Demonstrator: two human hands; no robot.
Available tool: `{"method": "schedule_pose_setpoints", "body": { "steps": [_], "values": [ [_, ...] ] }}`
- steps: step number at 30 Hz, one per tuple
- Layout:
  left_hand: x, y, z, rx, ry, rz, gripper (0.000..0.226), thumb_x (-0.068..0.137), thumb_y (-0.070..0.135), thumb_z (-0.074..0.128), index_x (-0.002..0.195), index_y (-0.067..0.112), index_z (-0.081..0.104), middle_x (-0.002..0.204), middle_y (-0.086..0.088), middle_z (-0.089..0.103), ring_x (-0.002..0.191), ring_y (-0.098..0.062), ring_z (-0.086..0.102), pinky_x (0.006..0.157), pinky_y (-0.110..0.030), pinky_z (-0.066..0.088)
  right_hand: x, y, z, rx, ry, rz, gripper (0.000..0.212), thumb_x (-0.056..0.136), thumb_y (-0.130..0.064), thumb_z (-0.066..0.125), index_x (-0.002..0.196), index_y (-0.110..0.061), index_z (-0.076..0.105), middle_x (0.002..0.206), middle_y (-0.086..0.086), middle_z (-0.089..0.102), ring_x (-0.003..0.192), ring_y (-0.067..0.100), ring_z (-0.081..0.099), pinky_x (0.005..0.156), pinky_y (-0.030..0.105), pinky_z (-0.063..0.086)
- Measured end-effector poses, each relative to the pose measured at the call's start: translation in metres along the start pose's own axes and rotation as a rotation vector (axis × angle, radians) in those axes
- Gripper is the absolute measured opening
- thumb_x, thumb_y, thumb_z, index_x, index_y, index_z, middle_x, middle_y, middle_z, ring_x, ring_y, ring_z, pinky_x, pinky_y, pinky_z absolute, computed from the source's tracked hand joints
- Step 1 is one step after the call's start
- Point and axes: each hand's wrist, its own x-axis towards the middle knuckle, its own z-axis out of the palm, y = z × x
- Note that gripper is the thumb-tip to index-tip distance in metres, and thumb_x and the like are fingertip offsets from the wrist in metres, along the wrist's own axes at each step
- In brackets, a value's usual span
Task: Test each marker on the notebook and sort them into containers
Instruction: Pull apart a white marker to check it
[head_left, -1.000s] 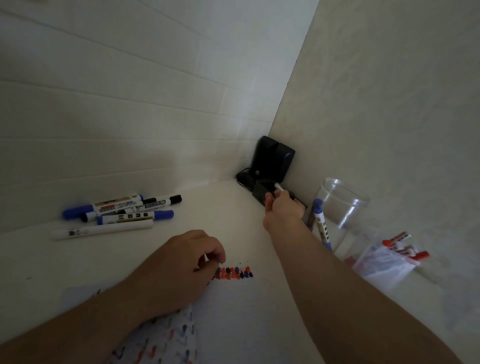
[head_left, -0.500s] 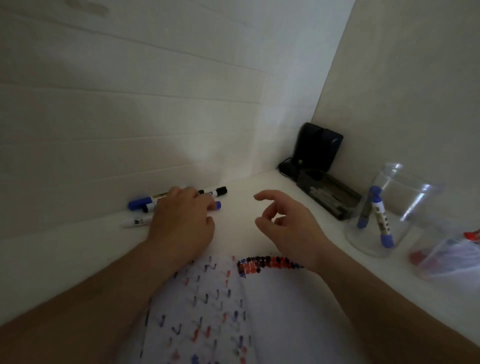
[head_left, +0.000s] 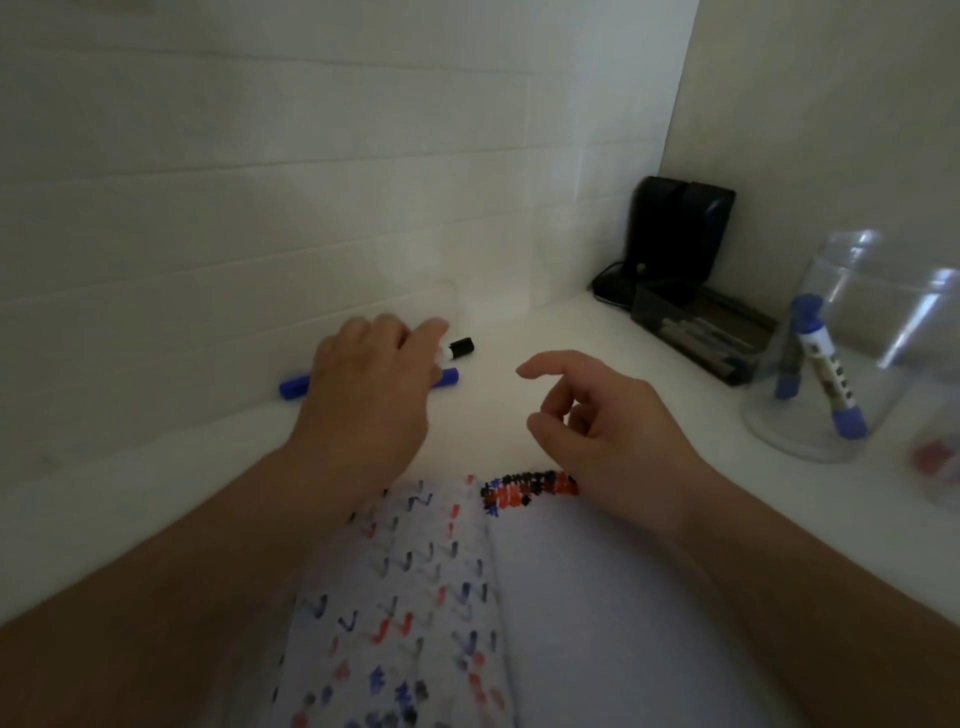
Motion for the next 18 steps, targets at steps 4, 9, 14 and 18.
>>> {"method": "schedule_pose_setpoints", "body": {
  "steps": [4,9,14,18],
  "values": [
    [0.014,0.025,-0.043,-0.798,0.100,-0.191,0.027,0.107,0.022,0.043,0.113,0.036,0.066,0.078,0.020,0.055,0.069,0.000,0.050,0.065,-0.021,0.040,-0.002,-0.005,-0.002,0.042,-0.078,-0.046,0.075,0.092,-0.030,0.077,0.145,-0.061,0.033,0.094,-0.013,0.065,0.059,0.011,0.062,0.062,0.021,0.053],
    [0.003,0.031,-0.020,-0.918,-0.125,-0.278,0.022,0.103,0.025,0.051,0.095,0.036,0.067,0.071,0.012,0.058,0.061,-0.001,0.050,0.062,-0.030,0.045,-0.002,-0.006,0.002,0.211,-0.121,0.040,0.049,0.090,-0.035,0.078,0.134,-0.043,0.058,0.094,-0.007,0.071,0.066,0.006,0.068,0.066,0.024,0.055],
    [-0.017,0.036,-0.003,-0.734,-0.240,-0.067,0.022,0.105,0.041,0.042,0.114,0.037,0.062,0.100,0.015,0.059,0.086,0.002,0.055,0.071,-0.016,0.042,0.001,-0.004,-0.001,0.425,0.016,0.204,0.016,0.090,-0.025,0.078,0.097,-0.015,0.068,0.074,0.005,0.068,0.055,0.017,0.060,0.053,0.028,0.049],
    [-0.015,0.037,-0.004,-0.985,-0.089,-0.194,0.013,0.105,0.035,0.048,0.111,0.039,0.058,0.085,0.004,0.069,0.074,-0.013,0.063,0.067,-0.029,0.051,0.006,-0.004,-0.012,0.696,0.191,0.294,0.025,0.091,-0.027,0.074,0.086,-0.008,0.058,0.065,0.008,0.063,0.054,0.018,0.054,0.047,0.026,0.045]
  ]
}}
